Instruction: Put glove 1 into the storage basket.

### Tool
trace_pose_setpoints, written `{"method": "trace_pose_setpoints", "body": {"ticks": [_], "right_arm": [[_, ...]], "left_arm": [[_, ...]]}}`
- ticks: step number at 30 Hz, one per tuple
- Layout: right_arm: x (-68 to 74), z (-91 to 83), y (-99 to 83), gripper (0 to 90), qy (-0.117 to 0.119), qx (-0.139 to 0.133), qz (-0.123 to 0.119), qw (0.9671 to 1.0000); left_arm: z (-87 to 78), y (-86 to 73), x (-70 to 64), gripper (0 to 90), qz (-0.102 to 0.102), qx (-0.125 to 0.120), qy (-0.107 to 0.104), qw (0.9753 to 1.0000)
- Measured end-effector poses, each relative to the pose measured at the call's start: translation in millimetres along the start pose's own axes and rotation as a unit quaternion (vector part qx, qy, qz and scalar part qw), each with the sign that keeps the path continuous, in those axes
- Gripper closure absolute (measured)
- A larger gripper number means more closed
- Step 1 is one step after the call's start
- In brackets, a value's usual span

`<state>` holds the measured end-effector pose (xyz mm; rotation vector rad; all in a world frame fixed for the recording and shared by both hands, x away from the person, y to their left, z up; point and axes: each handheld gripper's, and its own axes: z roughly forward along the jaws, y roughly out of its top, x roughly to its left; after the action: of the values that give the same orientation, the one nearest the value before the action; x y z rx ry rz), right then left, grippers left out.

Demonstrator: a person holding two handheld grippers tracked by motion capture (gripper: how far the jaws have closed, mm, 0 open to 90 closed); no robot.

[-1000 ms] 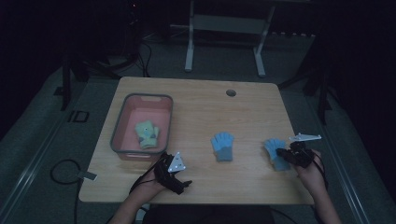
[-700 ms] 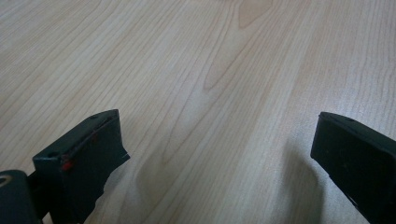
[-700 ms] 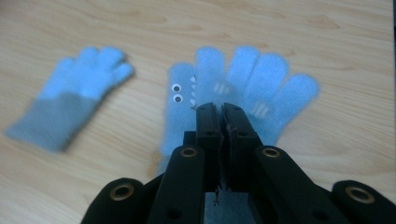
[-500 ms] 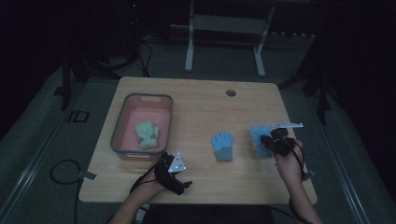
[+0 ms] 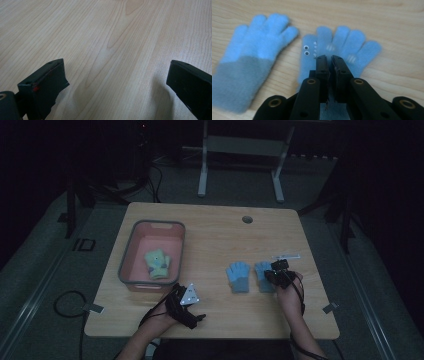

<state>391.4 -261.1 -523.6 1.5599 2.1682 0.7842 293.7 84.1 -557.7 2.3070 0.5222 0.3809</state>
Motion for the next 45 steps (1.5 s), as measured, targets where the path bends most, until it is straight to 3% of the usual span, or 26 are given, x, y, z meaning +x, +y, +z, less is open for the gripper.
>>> {"method": "trace_pose_setpoints", "body": {"ticks": [7,10,13,15,20,24,35,38,42,45], "right_arm": [[-4.3,10.8,-2.6,78.6,0.005,0.015,0.001,0.9999],[-6.9,1.6,3.1,75.1,0.017,0.002,-0.014,0.9998],[-14.4,-7.5,7.4,70.6,0.045,-0.015,-0.045,0.9979],[-20.2,-10.9,7.7,68.0,0.075,-0.017,-0.065,0.9948],[-28.9,-11.1,3.4,64.7,0.102,-0.003,-0.137,0.9854],[-35.9,-7.4,0.3,62.8,0.112,0.001,-0.155,0.9815],[-41.5,6.4,-8.4,58.5,0.109,0.012,-0.161,0.9809],[-42.2,7.4,-12.0,62.1,0.107,0.004,-0.154,0.9823],[-38.8,6.7,-14.1,76.3,0.092,0.002,-0.152,0.9840],[-36.2,6.3,-14.9,80.5,0.088,0.003,-0.142,0.9860]], "left_arm": [[0.2,0.2,-0.7,2.5,0.000,0.002,-0.001,1.0000],[0.2,0.1,-0.9,2.5,0.001,0.003,-0.002,1.0000],[0.3,0.0,-0.8,2.5,0.001,0.003,-0.002,1.0000],[0.2,0.0,-0.8,2.5,0.001,0.003,-0.002,1.0000],[0.5,0.2,-1.4,2.5,0.001,0.004,-0.002,1.0000],[0.4,0.0,-0.9,2.5,0.000,0.003,-0.002,1.0000],[0.5,-0.5,-0.5,2.5,0.000,0.003,-0.003,1.0000],[0.4,-0.6,-0.5,2.5,0.001,0.003,-0.003,1.0000],[0.6,-0.5,-0.7,2.5,0.001,0.004,-0.003,1.0000],[0.5,-0.4,-0.6,2.5,0.001,0.004,-0.002,1.0000]]}}
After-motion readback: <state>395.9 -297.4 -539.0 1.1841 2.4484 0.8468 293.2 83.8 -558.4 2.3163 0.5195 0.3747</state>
